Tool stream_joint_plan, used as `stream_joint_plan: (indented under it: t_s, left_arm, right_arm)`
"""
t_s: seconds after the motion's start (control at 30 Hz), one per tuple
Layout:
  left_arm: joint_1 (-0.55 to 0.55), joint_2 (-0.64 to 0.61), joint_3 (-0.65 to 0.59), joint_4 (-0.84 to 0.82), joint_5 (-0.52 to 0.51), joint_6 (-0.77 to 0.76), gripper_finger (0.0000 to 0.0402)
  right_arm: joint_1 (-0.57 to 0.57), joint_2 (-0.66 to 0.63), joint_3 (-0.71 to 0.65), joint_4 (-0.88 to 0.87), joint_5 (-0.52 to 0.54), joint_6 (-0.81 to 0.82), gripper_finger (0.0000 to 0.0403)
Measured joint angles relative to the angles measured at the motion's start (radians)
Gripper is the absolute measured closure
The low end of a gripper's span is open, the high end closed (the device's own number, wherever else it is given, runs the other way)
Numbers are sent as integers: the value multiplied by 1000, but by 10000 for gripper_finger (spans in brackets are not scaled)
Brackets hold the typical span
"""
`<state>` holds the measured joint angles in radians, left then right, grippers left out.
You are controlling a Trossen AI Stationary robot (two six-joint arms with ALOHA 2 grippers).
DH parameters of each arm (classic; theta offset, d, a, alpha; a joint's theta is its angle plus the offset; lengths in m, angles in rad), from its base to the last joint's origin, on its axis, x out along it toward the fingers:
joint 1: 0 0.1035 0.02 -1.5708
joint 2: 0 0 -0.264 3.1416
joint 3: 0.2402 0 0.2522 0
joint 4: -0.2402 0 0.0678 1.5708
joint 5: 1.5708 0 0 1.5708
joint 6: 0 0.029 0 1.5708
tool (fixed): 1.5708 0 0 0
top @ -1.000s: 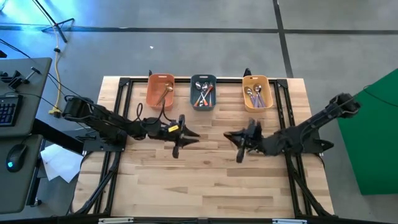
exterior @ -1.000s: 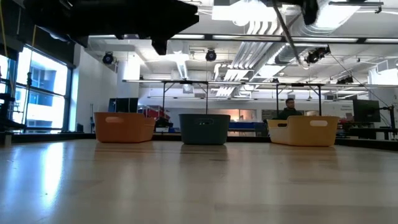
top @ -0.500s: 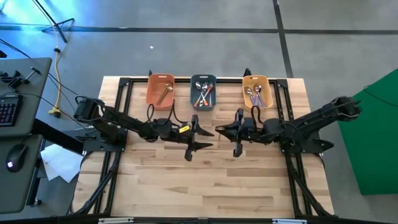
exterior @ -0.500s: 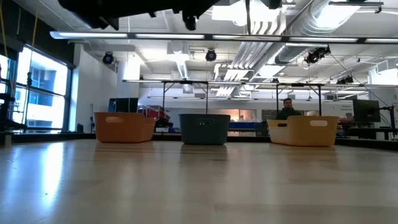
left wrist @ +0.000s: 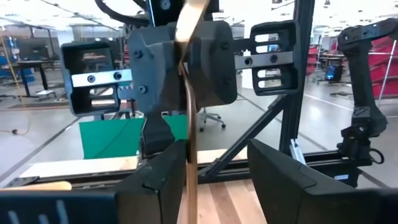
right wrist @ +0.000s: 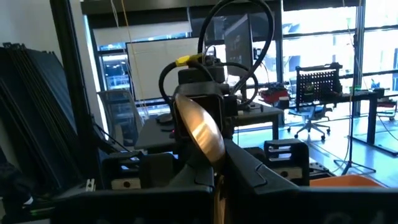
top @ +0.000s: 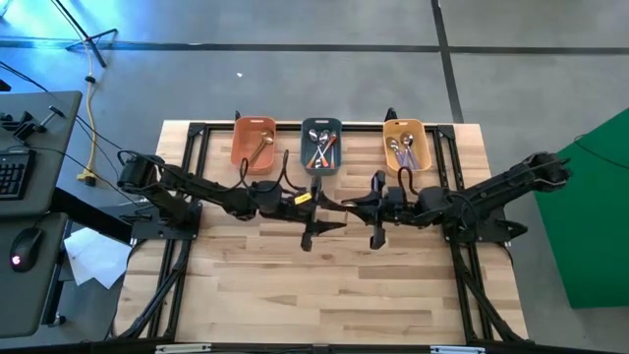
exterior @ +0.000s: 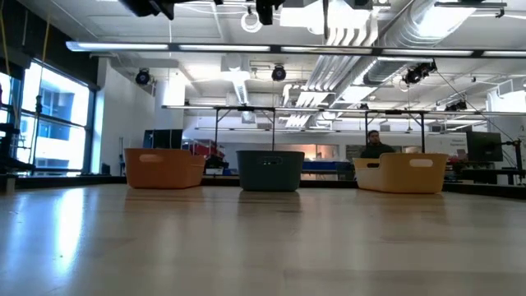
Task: Sort silverware by color (type)
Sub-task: Put the gold spoon into the orange bin
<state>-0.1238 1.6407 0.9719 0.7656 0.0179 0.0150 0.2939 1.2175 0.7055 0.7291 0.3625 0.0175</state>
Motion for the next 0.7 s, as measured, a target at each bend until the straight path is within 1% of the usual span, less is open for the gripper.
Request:
stream_joint_plan:
  t_s: [0.27,0.37,0.53,0.7]
  left_arm:
    - [16,0,1,7,-4,-8,281]
    - [27,0,1,16,-5,-12,289]
    - [37,0,1,50,28,-25,285]
    - [53,0,1,48,71,-73,262]
  right_arm:
    - [0,0,0,33,0,-19,401]
    - [0,0,0,39,0,-26,400]
    - [0,0,0,38,0,-26,400]
    - [0,0,0,39,0,-37,399]
